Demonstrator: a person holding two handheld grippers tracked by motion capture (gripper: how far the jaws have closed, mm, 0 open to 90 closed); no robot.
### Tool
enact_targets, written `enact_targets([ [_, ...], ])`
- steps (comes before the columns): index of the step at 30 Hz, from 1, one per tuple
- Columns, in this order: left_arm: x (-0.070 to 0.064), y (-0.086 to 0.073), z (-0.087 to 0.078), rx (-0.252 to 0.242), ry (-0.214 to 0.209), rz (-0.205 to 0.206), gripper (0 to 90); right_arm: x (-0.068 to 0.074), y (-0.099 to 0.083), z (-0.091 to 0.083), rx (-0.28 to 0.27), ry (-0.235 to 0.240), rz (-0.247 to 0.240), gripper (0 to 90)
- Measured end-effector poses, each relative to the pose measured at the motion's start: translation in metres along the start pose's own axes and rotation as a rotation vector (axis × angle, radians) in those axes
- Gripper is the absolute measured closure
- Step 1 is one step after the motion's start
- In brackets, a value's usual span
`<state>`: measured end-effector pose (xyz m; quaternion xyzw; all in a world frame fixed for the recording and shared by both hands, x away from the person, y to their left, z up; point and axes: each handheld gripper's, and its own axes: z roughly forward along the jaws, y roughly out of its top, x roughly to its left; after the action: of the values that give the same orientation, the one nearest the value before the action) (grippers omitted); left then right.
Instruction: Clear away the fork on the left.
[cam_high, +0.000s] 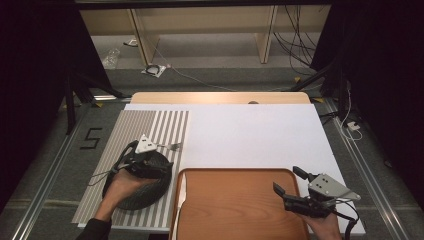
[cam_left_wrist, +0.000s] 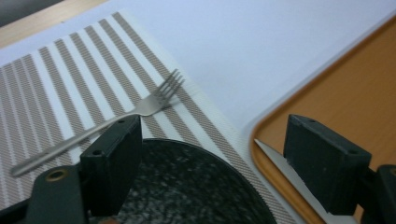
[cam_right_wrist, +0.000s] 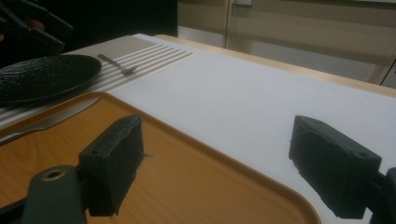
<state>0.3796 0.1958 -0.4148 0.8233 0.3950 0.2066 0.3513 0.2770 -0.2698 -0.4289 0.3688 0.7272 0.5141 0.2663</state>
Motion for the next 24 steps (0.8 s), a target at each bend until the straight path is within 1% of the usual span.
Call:
enact_targets([
  [2,0.005,0.001,0.003,0.014,-0.007,-0.009,20.7,0.0,0.0,0.0,-0.001,-0.001,-0.003,18.9],
  [3,0.005,0.001,0.003,0.014,-0.007,-0.009,20.7,0.0,0.0,0.0,-0.005,-0.001,0.0,18.9],
  [4,0.011,0.004,0.005,0.035,-0.002,-0.006,20.7,0.0,0.0,-0.001,-0.007,0.0,0.003,18.9],
  [6,0.015,0.006,0.007,0.042,-0.001,-0.009,20.7,0.0,0.0,-0.001,-0.01,0.0,0.003,18.8],
  [9,0.023,0.012,0.012,0.082,0.01,0.004,20.7,0.0,0.0,0.0,-0.011,0.001,0.002,18.9],
  [12,0.032,0.018,0.018,0.108,0.022,0.012,21.1,0.001,0.001,0.0,-0.011,0.002,-0.001,18.9],
  [14,0.038,0.02,0.022,0.123,0.021,0.021,23.0,0.001,0.001,-0.001,-0.006,0.002,-0.002,18.9],
  [15,0.041,0.022,0.024,0.135,0.027,0.016,22.9,0.001,0.001,-0.001,-0.01,0.003,0.0,18.9],
  [16,0.041,0.022,0.024,0.135,0.027,0.016,22.8,0.0,0.001,-0.001,-0.008,0.002,0.0,18.9],
  [17,0.047,0.025,0.028,0.154,0.034,0.018,22.9,0.0,0.001,-0.001,-0.011,0.003,0.001,18.9],
  [19,0.052,0.026,0.032,0.167,0.042,0.023,23.1,0.0,0.001,-0.001,-0.009,0.002,0.0,18.9],
  [24,0.063,0.028,0.04,0.2,0.046,0.021,23.7,0.0,0.001,-0.001,-0.006,0.002,0.001,18.9],
])
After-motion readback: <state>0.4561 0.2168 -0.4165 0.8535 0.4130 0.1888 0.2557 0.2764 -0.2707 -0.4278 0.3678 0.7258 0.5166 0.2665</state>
